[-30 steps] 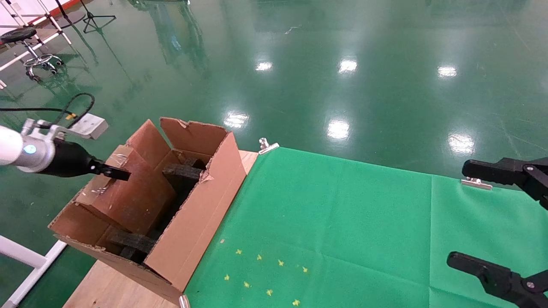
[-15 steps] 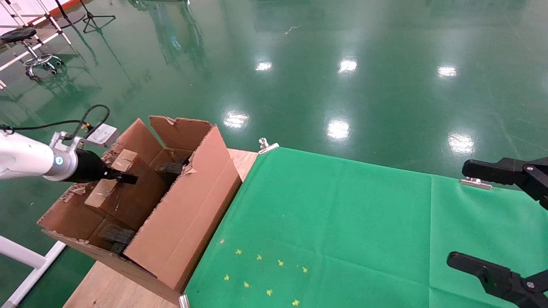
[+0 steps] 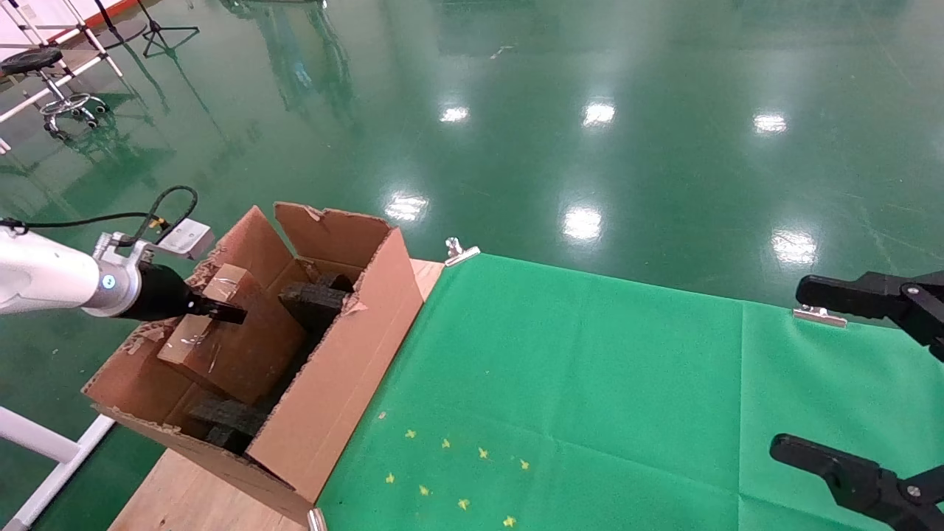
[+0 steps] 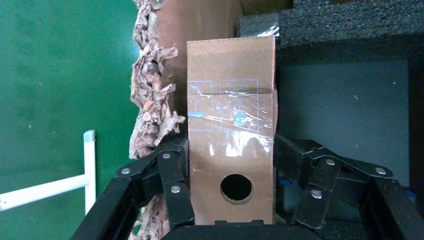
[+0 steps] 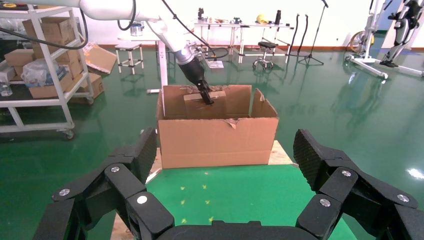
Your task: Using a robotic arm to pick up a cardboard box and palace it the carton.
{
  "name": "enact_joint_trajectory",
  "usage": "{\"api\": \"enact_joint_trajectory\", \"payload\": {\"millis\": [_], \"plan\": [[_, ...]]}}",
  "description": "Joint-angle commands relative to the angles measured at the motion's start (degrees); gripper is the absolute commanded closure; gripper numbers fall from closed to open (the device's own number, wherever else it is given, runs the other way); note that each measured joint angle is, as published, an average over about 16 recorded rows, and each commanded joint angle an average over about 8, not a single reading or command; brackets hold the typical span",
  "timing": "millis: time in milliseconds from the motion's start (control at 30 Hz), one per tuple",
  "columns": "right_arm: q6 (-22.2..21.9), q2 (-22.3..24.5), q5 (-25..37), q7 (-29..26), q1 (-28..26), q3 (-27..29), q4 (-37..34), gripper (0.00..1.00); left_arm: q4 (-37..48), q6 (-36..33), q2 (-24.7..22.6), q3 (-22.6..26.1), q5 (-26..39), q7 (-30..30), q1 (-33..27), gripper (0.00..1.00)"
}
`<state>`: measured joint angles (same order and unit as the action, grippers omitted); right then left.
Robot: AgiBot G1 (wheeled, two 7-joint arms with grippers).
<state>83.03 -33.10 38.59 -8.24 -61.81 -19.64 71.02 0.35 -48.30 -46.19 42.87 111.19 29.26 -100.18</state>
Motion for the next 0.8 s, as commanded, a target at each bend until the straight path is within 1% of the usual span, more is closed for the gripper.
{"api": "enact_joint_trajectory", "payload": {"millis": [33, 400, 567, 800], "plan": [[0.0, 0.0, 0.0, 0.0, 0.0, 0.0, 0.0, 0.00, 0.0, 0.0, 0.0, 0.0, 0.0, 0.0, 0.0, 0.00], [0.0, 0.0, 0.0, 0.0, 0.0, 0.0, 0.0, 0.00, -1.1, -0.9, 0.3, -0.5, -0.8, -0.8, -0.9, 0.00], [0.0, 0.0, 0.0, 0.0, 0.0, 0.0, 0.0, 0.00, -4.2, -5.1, 1.8, -2.4, -3.7, -3.5, -2.9, 0.00], [0.0, 0.0, 0.0, 0.0, 0.0, 0.0, 0.0, 0.00, -11.3, -11.9, 4.7, -5.3, -8.2, -6.4, -5.5, 0.00]]}}
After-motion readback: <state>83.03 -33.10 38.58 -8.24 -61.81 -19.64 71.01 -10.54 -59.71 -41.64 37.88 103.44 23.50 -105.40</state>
